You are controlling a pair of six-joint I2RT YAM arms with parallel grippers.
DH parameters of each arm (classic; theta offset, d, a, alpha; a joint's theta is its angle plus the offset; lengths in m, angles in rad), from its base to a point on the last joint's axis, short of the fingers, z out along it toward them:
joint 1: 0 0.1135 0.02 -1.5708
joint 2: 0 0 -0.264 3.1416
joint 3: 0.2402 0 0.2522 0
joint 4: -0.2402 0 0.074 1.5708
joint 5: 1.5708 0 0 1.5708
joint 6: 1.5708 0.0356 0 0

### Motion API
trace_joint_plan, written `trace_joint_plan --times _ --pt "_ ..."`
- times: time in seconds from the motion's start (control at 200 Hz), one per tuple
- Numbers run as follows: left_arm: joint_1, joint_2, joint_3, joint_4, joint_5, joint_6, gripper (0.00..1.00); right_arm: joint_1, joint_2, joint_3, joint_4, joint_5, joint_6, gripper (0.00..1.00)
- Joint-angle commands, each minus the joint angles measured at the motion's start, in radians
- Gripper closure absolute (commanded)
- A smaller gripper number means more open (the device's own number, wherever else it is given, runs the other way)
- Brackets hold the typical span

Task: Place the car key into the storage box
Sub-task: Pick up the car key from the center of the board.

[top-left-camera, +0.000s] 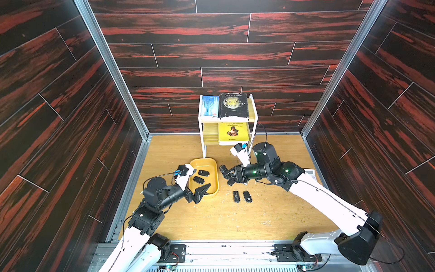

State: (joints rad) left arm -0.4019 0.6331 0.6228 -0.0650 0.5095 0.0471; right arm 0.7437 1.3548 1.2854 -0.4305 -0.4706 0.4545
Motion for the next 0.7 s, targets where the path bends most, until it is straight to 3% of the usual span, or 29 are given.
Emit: trace_joint_plan --times 0.0,0.255,0.416,0.696 --pt "-0.016 -0.031 -0.029 0.010 0.039 0.151 0.01 -0.026 0.008 -0.043 0.165 -0.237 0.083 0.89" --pt "-0.040 -0.055 -0.039 -0.021 0.059 0.351 0.03 -0.037 0.092 -0.142 0.562 -0.487 0.361 0.89" --pt "-0.056 -0.010 0.003 -0.075 0.037 0.436 0.03 -0.037 0.127 -0.180 0.733 -0.529 0.482 0.89" --pt "-0.077 0.071 0.008 0.043 -0.009 0.457 0.03 -0.034 0.140 -0.224 0.884 -0.553 0.590 0.89"
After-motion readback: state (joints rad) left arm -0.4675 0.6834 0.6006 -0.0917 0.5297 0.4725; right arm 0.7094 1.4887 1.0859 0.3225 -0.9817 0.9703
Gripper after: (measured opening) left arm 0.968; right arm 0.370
